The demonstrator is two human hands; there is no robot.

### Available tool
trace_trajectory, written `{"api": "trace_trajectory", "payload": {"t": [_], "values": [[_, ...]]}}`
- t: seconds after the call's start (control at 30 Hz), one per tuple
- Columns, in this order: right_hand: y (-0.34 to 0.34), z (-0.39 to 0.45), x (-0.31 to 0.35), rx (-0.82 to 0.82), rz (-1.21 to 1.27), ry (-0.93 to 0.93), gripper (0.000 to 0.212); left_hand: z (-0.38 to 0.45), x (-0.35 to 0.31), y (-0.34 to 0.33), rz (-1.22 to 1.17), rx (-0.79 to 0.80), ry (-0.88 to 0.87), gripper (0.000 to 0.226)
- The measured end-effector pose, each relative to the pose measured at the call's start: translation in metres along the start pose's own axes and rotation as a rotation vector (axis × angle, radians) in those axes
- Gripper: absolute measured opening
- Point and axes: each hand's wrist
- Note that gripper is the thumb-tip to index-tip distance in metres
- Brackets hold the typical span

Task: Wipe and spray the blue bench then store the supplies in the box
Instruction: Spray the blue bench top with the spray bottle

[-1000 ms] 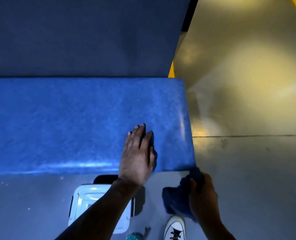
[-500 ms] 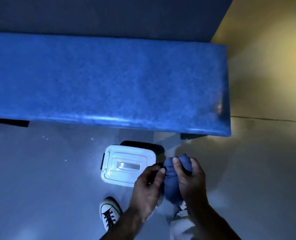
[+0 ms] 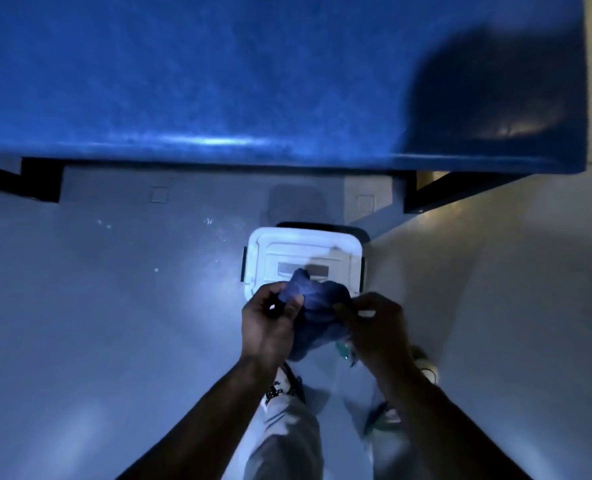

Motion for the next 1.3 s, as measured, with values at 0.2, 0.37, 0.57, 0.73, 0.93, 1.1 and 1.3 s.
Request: {"api": "trace_trajectory", "payload": {"t": [0.2,0.37,0.57,0.73,0.93,1.1,1.3], "values": [[-0.054,0.112,-0.015,0.028,-0.108,0.078,0.015,0.102,0.050,-0.023,0.113,0.024,-0.092,0.015],[-0.061,0.152,-0.042,0.118,-0.165,0.056,0.027,0.138,0.090,-0.034,0.302,-0.014,-0.135,0.023],[0.000,0.128,-0.099,0.035,-0.110,-0.111,0.015,0.064,0.100,-0.020,0.444,-0.162,-0.404,0.023],[0.030,0.126,-0.175,0.088,-0.199,-0.271,0.023,-0.002,0.159,-0.072,0.633,0.265,-0.240,0.017],[0.020,0.136,-0.229,0.186,-0.409,-0.121,0.024,-0.028,0.209,-0.143,0.978,0.394,-0.310,0.054],[0.026,0.114,-0.212,0.319,-0.555,0.123,0.054,-0.031,0.192,-0.155,0.901,0.179,-0.277,0.020],[0.062,0.058,-0.145,0.387,-0.601,0.467,0.068,-0.067,0.101,-0.132,0.714,0.142,-0.236,0.012]]}}
Point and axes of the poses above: each hand's wrist, its own z-axis towards the middle knuckle, its own y-axis out of the back of the hand, x = y × z, and after that the axes turned 5 degrees about -y, right-handed
